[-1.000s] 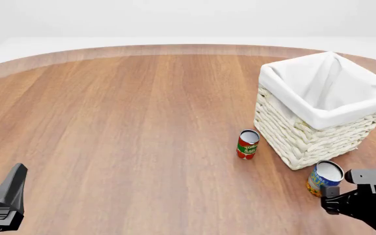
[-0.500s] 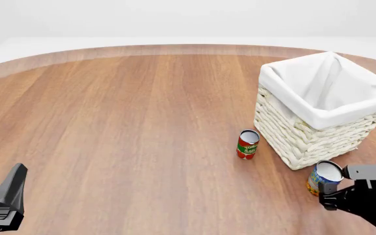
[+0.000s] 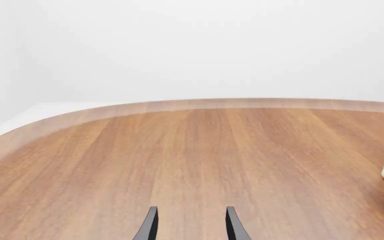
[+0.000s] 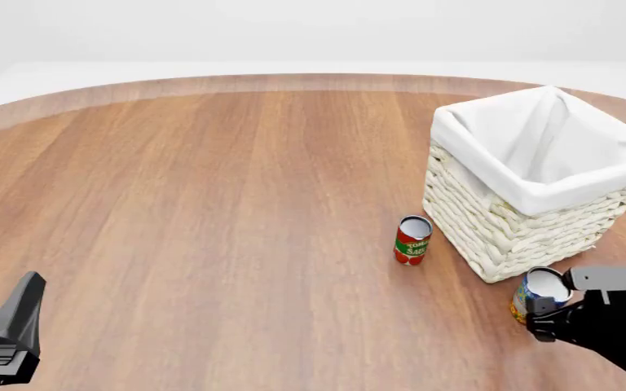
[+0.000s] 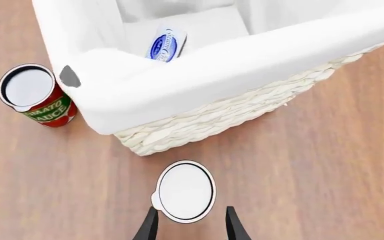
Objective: Pick up the alphabet soup and the cream cheese box, and put them in the basket.
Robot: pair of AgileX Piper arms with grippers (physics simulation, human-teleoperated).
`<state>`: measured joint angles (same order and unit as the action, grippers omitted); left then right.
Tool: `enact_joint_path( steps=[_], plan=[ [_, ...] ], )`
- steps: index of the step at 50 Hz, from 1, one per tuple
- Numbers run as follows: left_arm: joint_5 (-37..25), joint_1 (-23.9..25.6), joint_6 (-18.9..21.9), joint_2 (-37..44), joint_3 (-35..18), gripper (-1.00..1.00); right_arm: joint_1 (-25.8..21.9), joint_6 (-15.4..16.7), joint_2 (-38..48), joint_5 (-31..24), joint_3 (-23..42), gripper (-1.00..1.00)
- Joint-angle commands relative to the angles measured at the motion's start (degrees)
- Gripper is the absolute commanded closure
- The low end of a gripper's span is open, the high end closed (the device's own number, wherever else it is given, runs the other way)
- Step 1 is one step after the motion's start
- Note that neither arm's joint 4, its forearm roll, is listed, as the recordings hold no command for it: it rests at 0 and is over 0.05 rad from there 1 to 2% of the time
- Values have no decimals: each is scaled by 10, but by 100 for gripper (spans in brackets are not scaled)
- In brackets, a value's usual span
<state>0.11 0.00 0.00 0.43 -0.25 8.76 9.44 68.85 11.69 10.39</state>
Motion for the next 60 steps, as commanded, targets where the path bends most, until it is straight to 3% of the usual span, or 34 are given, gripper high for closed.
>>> enact_joint_path(
  steps=[1, 5, 20, 21, 26, 33, 41, 45, 54, 56, 60],
  plan=[
    [0, 0, 0, 0, 0, -100, -2, 1, 33, 25, 4, -100],
    [0, 0, 0, 0, 0, -100, -3, 0, 48, 43, 1, -100],
    [0, 0, 0, 0, 0, -100, -17, -5, 16, 18, -5, -100],
    [0, 0, 0, 0, 0, -100, -11, -6, 12, 13, -1, 100],
    [0, 0, 0, 0, 0, -100, -21, -10, 16, 33, -18, 100],
    [0, 0, 0, 0, 0, -100, -22, -10, -10, 1, -10, 100],
    [0, 0, 0, 0, 0, -100, -26, -12, -5, 16, -20, 100],
    [0, 0, 0, 0, 0, -100, -25, -13, -37, -24, -9, 100],
    [0, 0, 0, 0, 0, -100, -25, -11, -54, -31, -16, 100],
    [0, 0, 0, 0, 0, -100, -24, -10, -79, -62, -7, 100],
    [0, 0, 0, 0, 0, -100, -24, -9, -94, -69, -12, 100]
  ],
)
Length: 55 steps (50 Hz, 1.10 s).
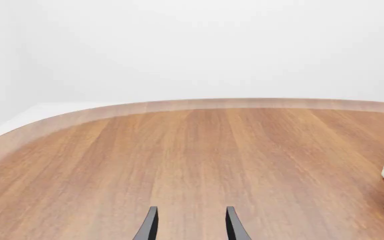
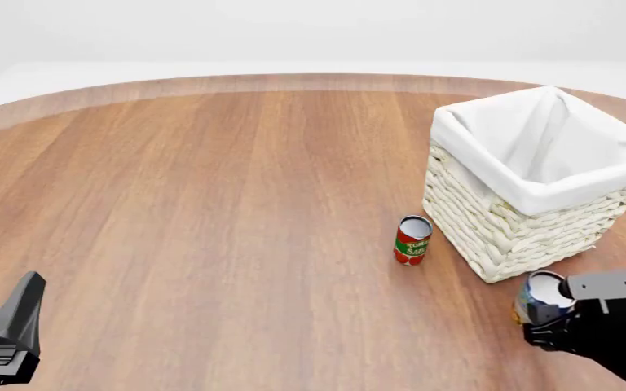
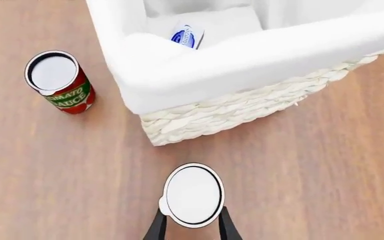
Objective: Pick up the alphabet soup and the cream cheese box, and put them in the basket.
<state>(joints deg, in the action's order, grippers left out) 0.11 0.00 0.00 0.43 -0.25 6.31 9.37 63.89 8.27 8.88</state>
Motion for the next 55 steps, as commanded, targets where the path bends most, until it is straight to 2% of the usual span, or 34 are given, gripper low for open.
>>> enact_joint_path(
  steps=[1, 4, 14, 15, 19, 28, 32, 33, 37, 38, 42, 44, 55],
  plan=[
    [0, 0, 0, 0, 0, -100, 0, -8, -51, -41, 3, 100],
    [0, 0, 0, 0, 0, -100, 0, -7, -81, -79, 13, 100],
    [0, 0, 0, 0, 0, -100, -4, -7, -126, -116, 8, 100],
    [0, 0, 0, 0, 0, -100, -5, -7, -144, -146, 21, 100],
    [0, 0, 0, 0, 0, -100, -5, -6, -149, -143, 15, 100],
    [0, 0, 0, 0, 0, -100, -4, -5, -197, -210, 39, 100],
    [0, 0, 0, 0, 0, -100, -4, -7, -207, -213, 34, 100],
    [0, 0, 0, 0, 0, -100, -6, -8, -220, -237, 46, 100],
    [0, 0, 0, 0, 0, -100, -7, -9, -229, -243, 45, 100],
    [0, 0, 0, 0, 0, -100, -7, -9, -237, -262, 57, 100],
    [0, 0, 0, 0, 0, -100, -7, -8, -245, -270, 59, 100],
    [0, 0, 0, 0, 0, -100, -8, -7, -259, -297, 75, 100],
    [0, 0, 0, 0, 0, -100, -5, 3, -289, -350, 115, 100]
  ],
)
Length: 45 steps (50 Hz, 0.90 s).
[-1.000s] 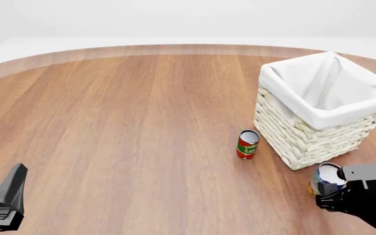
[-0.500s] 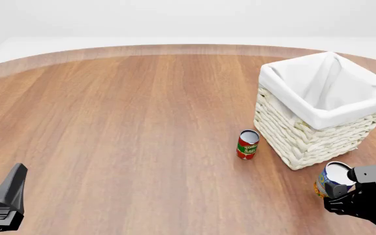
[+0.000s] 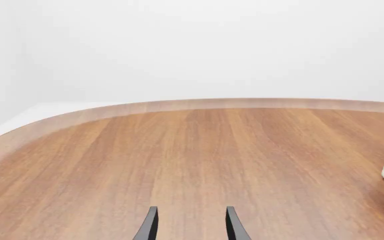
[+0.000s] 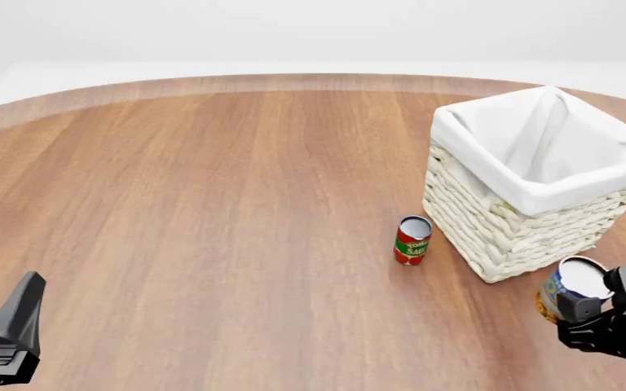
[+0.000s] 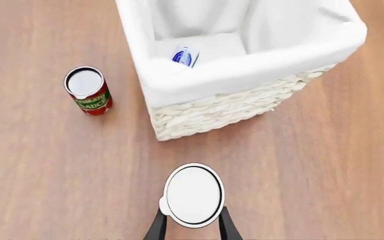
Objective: Pick up the alphabet soup and the cream cheese box, and put them in the basket.
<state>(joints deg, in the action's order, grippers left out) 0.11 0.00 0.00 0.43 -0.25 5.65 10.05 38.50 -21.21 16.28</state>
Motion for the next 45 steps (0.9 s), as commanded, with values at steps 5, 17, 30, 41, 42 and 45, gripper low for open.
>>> enact_joint_path(
  steps=[5, 17, 30, 41, 42, 45],
  plan=[
    [0, 0, 0, 0, 0, -100, -2, -1, -48, -86, 69, 100],
    [0, 0, 0, 0, 0, -100, -10, 13, -60, -136, 132, 100],
    [0, 0, 0, 0, 0, -100, -14, 17, -44, -168, 213, 100],
    [0, 0, 0, 0, 0, -100, -14, 26, -3, -184, 289, 100],
    [0, 0, 0, 0, 0, -100, -14, 28, 0, -184, 292, 100],
    [0, 0, 0, 0, 0, -100, -12, 28, 9, -184, 305, 100]
  ],
)
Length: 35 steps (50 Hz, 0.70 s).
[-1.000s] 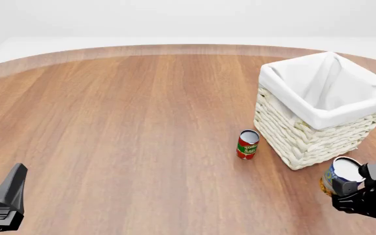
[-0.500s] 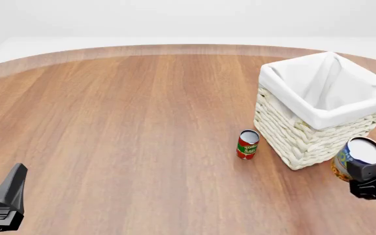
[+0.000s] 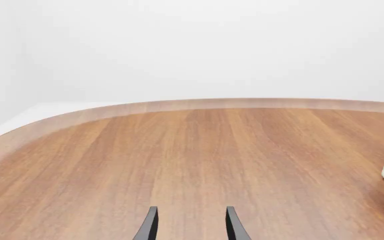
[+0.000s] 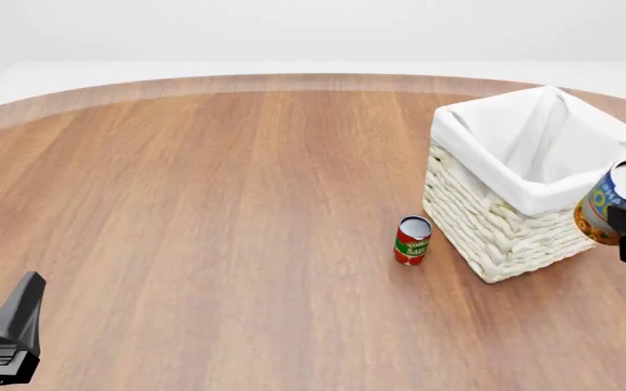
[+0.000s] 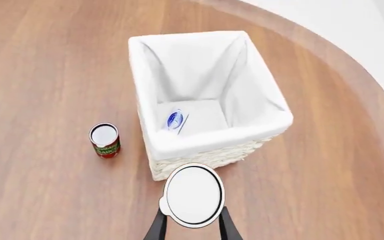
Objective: Pick up the alphabet soup and the cream cheese box, and put them in the basket.
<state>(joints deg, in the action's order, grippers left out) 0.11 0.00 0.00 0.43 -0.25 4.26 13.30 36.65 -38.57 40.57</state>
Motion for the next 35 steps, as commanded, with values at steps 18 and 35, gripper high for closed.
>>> enact_joint_path(
  steps=[18, 35],
  plan=[
    [0, 0, 0, 0, 0, -100, 5, -12, 40, -7, 73, 100],
    [0, 0, 0, 0, 0, -100, -3, -10, 38, -20, 92, 100]
  ],
)
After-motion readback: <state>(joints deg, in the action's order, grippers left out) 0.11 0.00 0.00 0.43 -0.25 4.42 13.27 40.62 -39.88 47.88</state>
